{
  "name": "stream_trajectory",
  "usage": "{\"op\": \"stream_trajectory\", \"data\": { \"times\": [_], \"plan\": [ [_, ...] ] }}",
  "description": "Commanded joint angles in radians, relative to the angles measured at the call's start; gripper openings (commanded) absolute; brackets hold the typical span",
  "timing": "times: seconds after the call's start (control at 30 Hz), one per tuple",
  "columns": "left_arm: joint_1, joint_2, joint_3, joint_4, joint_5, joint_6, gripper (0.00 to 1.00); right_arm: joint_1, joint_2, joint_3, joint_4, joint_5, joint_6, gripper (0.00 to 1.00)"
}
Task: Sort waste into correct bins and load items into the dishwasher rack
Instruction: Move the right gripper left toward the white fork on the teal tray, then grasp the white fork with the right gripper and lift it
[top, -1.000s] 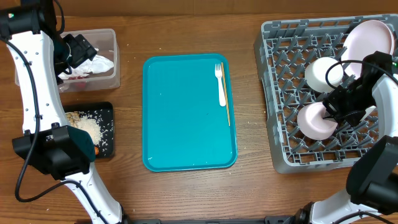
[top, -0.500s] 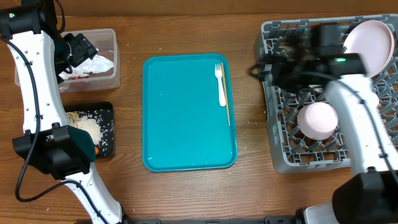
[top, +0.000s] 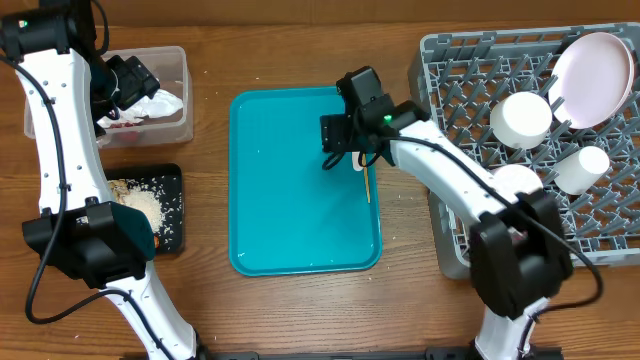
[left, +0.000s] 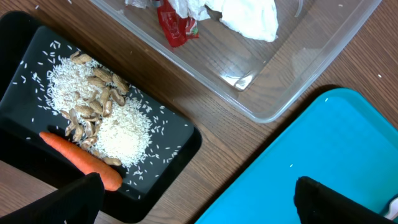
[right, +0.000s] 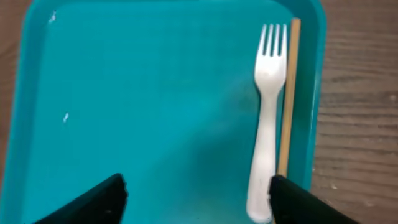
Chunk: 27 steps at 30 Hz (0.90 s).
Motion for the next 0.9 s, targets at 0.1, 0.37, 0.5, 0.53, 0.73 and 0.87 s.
{"op": "stream_trajectory", "data": {
  "times": [0.1,0.37,0.5,0.53,0.73,0.87],
  "plan": [
    [-0.007,-0.001,-0.005,0.003,-0.006,-0.003,1.0,-0.002,0.088,0.016,0.047,0.04,0.01,0.68],
    [-0.007,-0.001,-0.005,0.003,-0.006,-0.002,1.0,-0.002,0.14,0.013,0.064,0.114,0.01,0.63],
    [-0.007,-0.001,-0.005,0.003,-0.006,-0.002,1.0,-0.003,0.161,0.014,0.078,0.114,0.01,0.63],
    [-0.007,-0.001,-0.005,0.003,-0.006,-0.002,1.0,-0.003,0.167,0.013,0.079,0.114,0.01,0.63],
    [-0.007,-0.001,-0.005,0.002,-0.006,-0.002,1.0,-0.003,0.198,0.013,0.072,0.09,0.01,0.62],
    [-0.007,-0.001,-0.005,0.002,-0.006,-0.002,1.0,-0.003,0.198,0.013,0.063,0.079,0.01,0.56]
  ]
}}
